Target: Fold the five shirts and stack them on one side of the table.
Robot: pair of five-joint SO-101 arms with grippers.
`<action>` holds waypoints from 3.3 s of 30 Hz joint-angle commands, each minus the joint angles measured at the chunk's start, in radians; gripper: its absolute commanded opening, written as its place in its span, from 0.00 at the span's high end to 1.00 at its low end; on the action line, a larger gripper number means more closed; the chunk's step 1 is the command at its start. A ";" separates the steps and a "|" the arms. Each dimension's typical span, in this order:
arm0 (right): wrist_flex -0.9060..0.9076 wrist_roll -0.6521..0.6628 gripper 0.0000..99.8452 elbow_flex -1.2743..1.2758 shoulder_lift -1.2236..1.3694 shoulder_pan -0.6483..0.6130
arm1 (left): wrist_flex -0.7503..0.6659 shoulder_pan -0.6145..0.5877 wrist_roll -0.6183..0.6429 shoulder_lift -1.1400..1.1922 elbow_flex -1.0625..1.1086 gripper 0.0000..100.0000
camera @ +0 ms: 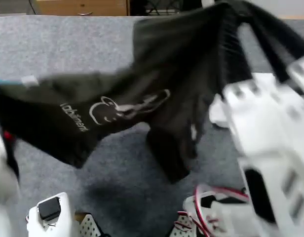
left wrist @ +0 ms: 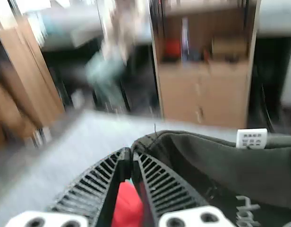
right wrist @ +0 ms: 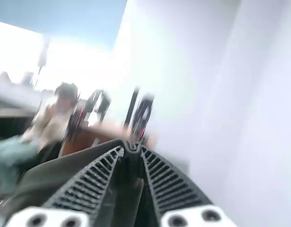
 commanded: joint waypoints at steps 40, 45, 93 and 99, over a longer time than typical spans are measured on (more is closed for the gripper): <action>-0.888 -0.074 0.99 0.677 0.742 0.135 | -1.599 0.105 -0.118 0.417 1.121 0.97; -0.827 -0.077 0.99 0.470 0.828 0.133 | -1.432 0.107 -0.118 0.605 0.843 0.97; -0.299 -0.112 0.99 0.002 0.136 0.146 | -0.038 0.090 -0.120 0.091 -0.390 0.97; -0.565 -0.112 0.99 0.433 0.202 0.141 | -0.281 0.084 -0.126 0.141 0.220 0.97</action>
